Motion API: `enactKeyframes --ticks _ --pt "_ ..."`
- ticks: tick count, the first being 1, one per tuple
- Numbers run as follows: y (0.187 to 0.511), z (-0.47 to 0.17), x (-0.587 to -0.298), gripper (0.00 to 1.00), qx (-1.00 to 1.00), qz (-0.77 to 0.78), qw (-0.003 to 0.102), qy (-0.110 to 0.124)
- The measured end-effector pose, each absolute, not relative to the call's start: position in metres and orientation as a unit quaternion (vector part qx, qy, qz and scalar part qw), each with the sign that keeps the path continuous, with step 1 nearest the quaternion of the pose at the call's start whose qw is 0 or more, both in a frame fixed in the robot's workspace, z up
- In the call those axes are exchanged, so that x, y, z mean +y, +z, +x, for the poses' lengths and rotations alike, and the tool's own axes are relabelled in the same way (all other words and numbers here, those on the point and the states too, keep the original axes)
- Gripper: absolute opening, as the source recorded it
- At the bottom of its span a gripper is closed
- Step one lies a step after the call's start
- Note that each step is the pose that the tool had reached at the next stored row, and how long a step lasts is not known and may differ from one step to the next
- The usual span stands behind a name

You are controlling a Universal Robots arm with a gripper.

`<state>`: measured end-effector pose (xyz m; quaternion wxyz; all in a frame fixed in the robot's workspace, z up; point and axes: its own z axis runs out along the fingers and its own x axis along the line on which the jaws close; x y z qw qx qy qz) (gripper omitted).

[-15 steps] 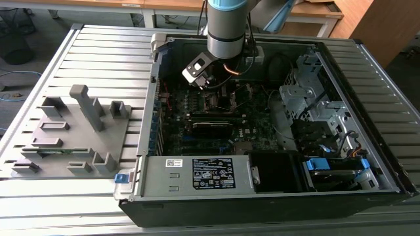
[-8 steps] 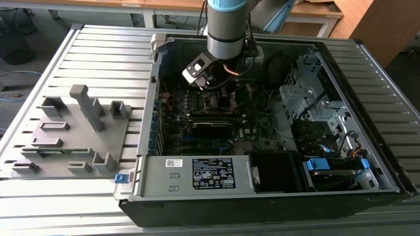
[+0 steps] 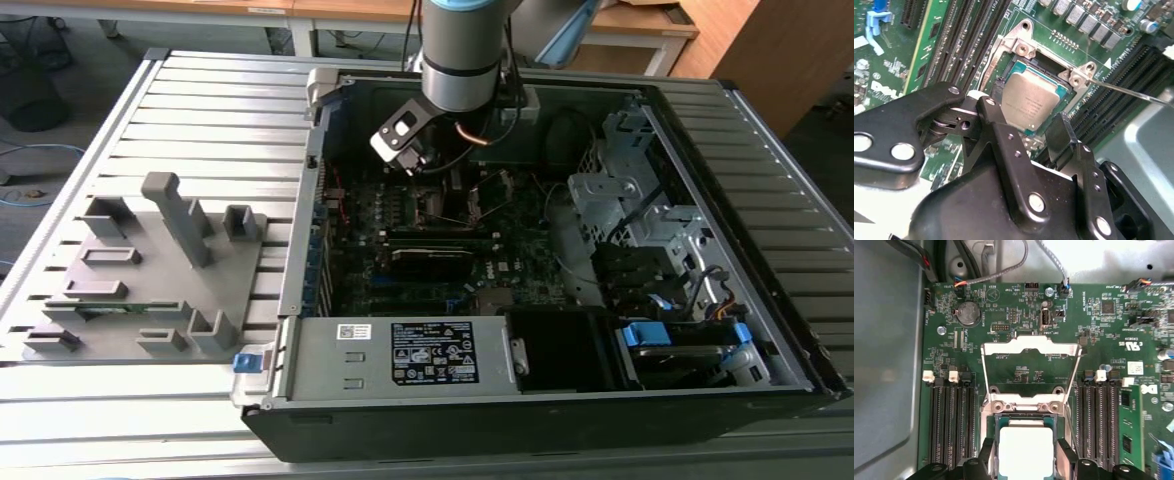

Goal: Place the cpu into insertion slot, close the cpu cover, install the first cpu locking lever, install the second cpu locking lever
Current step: 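Place the cpu into insertion slot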

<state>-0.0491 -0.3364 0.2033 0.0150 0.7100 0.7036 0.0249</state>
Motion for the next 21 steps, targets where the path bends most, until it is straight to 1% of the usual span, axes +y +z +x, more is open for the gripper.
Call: enactKeyframes --ticks 4,11,12,13,14,16,17,19,20,21 --pt "0.2109 -0.0491 -0.3364 0.60 0.704 0.710 0.015 0.025" --pt "0.2116 -0.0491 -0.3364 0.60 0.704 0.710 0.015 0.025" --pt "0.2117 -0.0491 -0.3364 0.59 0.704 0.710 0.015 0.025" --pt "0.2118 -0.0491 -0.3364 0.52 0.704 0.710 0.015 0.025" --pt "0.2119 -0.0491 -0.3364 0.52 0.704 0.710 0.015 0.025" --pt "0.2120 -0.0491 -0.3364 0.40 0.704 0.710 0.015 0.025" --pt "0.2122 -0.0491 -0.3364 0.40 0.704 0.710 0.015 0.025" --pt "0.2123 -0.0491 -0.3364 0.29 0.704 0.710 0.015 0.025" --pt "0.2125 -0.0491 -0.3364 0.29 0.704 0.710 0.015 0.025" --pt "0.2125 -0.0491 -0.3364 0.23 0.704 0.710 0.015 0.025"
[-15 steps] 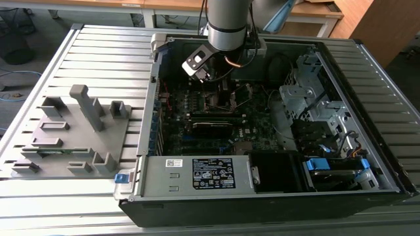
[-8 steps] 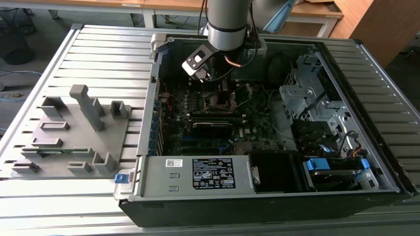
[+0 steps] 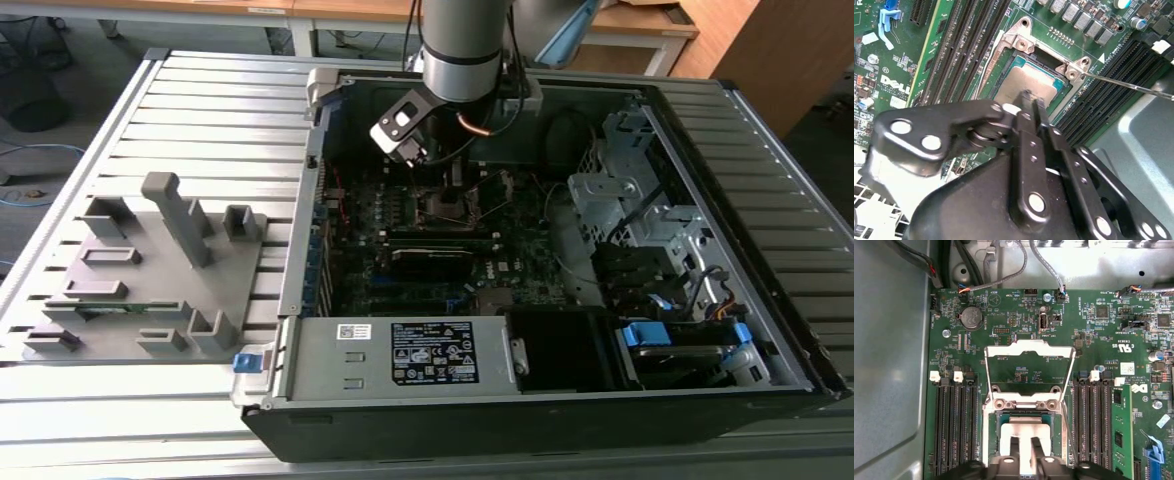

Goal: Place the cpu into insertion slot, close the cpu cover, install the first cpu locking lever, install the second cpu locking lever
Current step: 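Place the cpu into insertion slot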

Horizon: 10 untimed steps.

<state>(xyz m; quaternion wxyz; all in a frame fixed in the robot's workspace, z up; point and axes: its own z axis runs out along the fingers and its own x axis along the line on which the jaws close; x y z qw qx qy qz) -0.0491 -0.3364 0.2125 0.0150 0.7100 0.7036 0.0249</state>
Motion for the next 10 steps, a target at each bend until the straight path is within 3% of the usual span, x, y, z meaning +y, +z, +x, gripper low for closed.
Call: enactKeyframes --ticks 3,10 --pt "0.2128 -0.0491 -0.3364 0.11 0.704 0.710 0.015 0.025" --pt "0.2132 -0.0490 -0.3364 0.11 0.704 0.710 0.012 0.022"
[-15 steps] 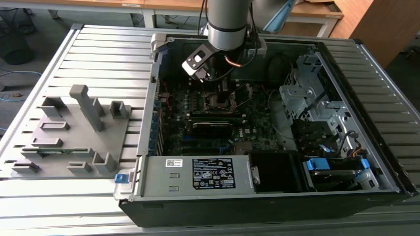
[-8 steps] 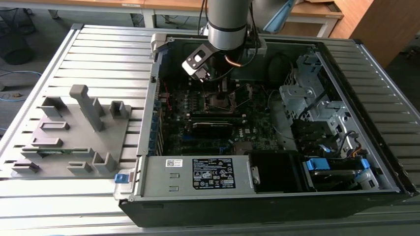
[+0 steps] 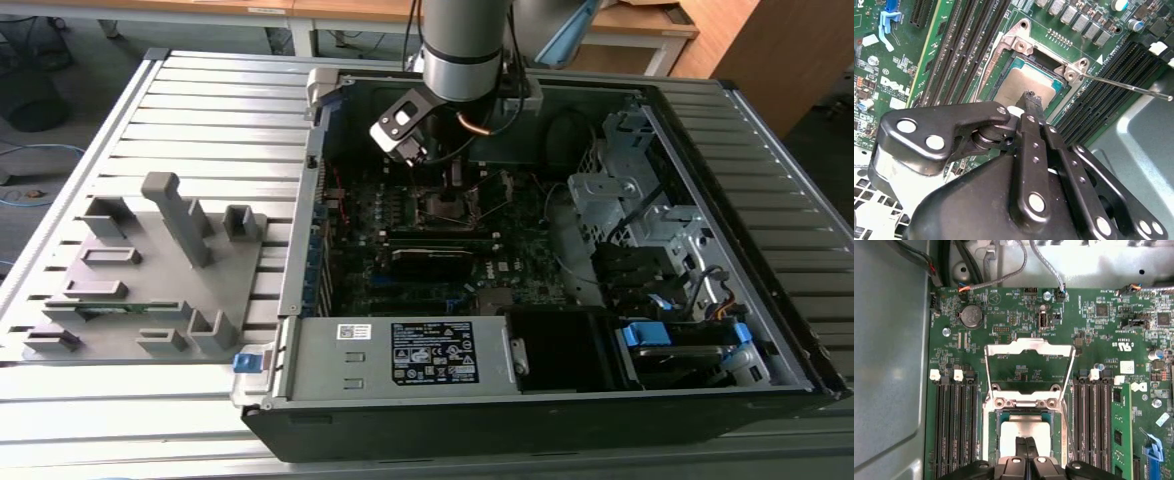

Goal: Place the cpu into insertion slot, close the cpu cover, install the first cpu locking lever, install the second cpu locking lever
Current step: 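Place the cpu into insertion slot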

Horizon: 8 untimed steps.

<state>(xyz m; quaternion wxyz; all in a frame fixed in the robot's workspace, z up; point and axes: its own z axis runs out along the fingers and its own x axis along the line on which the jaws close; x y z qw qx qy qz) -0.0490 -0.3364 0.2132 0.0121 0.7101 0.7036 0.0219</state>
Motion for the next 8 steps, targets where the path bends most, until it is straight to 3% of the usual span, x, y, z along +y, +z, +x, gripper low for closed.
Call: enactKeyframes --ticks 8 --pt "0.2071 -0.0490 -0.3364 0.11 0.704 0.710 0.012 0.022"
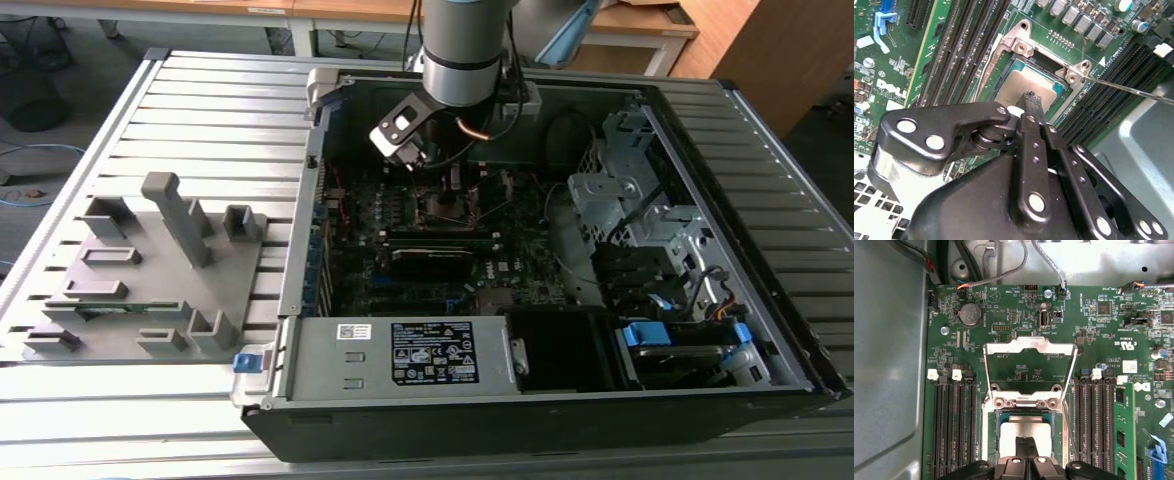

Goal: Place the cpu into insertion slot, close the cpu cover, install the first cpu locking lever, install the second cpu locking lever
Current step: 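Place the cpu into insertion slot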

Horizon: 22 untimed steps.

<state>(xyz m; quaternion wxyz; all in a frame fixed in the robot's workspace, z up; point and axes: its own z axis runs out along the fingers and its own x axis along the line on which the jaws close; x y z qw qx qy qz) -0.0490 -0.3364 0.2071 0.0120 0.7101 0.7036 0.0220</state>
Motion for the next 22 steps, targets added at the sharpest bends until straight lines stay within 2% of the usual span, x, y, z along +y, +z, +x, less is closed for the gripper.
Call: enactKeyframes --ticks 22 --pt "0.1981 -0.0493 -0.3364 0.11 0.704 0.710 0.012 0.022"
